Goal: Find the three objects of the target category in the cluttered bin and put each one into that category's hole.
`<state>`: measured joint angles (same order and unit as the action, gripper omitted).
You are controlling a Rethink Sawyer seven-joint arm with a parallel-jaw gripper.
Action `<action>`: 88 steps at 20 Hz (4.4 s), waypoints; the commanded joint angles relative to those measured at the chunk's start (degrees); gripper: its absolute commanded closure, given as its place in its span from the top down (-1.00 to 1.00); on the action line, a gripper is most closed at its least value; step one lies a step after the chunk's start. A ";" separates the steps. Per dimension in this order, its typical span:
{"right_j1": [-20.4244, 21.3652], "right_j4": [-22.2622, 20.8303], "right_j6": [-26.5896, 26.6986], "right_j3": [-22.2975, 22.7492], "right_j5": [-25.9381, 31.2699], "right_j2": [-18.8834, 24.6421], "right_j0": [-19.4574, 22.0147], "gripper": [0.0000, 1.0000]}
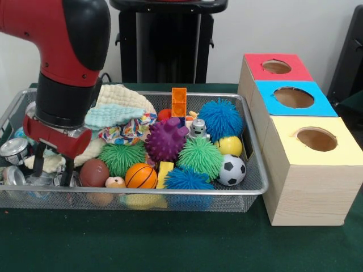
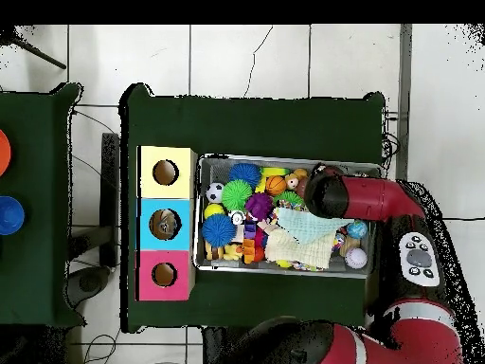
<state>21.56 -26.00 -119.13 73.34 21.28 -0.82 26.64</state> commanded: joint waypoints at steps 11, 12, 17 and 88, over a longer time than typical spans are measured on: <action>-4.63 2.80 -7.53 2.99 -3.98 -2.64 -1.71 1.00; -4.21 3.01 -7.12 3.12 -3.49 -2.52 -1.59 1.00; -1.59 3.87 -4.70 4.20 -0.80 -1.38 -0.75 1.00; -2.79 8.63 -7.78 5.46 3.90 -9.95 -5.01 1.00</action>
<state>23.36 -19.12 -119.13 75.30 17.87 -10.01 23.10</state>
